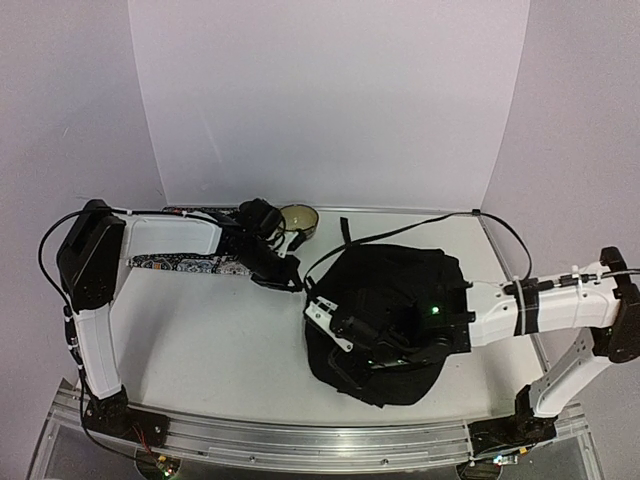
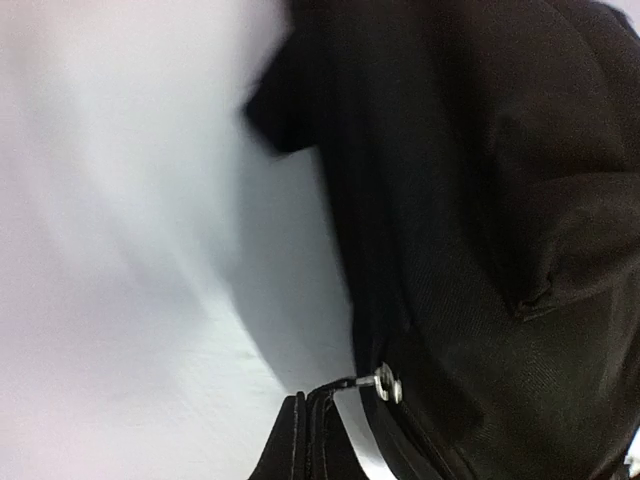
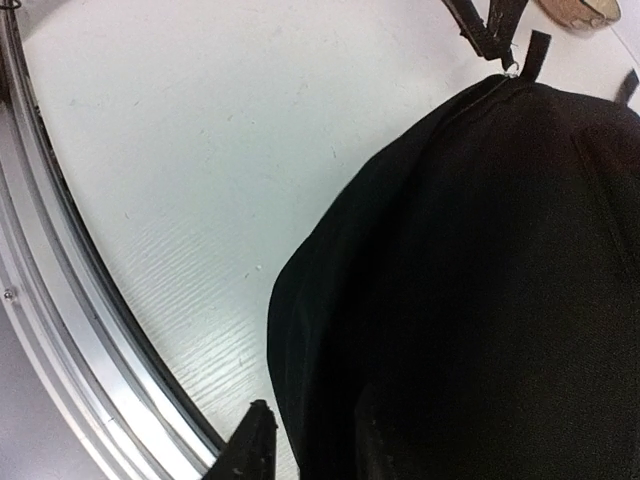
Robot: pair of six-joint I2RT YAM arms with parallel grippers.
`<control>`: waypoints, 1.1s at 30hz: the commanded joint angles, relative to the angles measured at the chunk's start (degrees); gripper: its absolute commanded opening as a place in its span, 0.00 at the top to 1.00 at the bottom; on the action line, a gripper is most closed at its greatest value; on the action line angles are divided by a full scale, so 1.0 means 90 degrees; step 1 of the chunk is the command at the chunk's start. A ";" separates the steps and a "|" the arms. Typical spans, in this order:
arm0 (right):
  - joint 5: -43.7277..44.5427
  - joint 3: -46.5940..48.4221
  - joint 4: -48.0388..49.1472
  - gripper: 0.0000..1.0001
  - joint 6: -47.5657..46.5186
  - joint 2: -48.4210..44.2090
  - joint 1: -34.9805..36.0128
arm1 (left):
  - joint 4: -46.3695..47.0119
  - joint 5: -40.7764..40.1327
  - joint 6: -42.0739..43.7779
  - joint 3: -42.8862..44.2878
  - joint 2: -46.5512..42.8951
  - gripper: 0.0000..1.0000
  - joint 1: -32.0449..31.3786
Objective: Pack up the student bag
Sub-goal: Zip the largest pocket of the bag in the student bag, then reset both arms
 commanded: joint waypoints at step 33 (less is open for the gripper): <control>0.4065 -0.1172 0.0003 0.02 -0.0176 -0.4695 -0.4902 | -0.0415 -0.4724 -0.0940 -0.2025 -0.7103 0.01 0.3186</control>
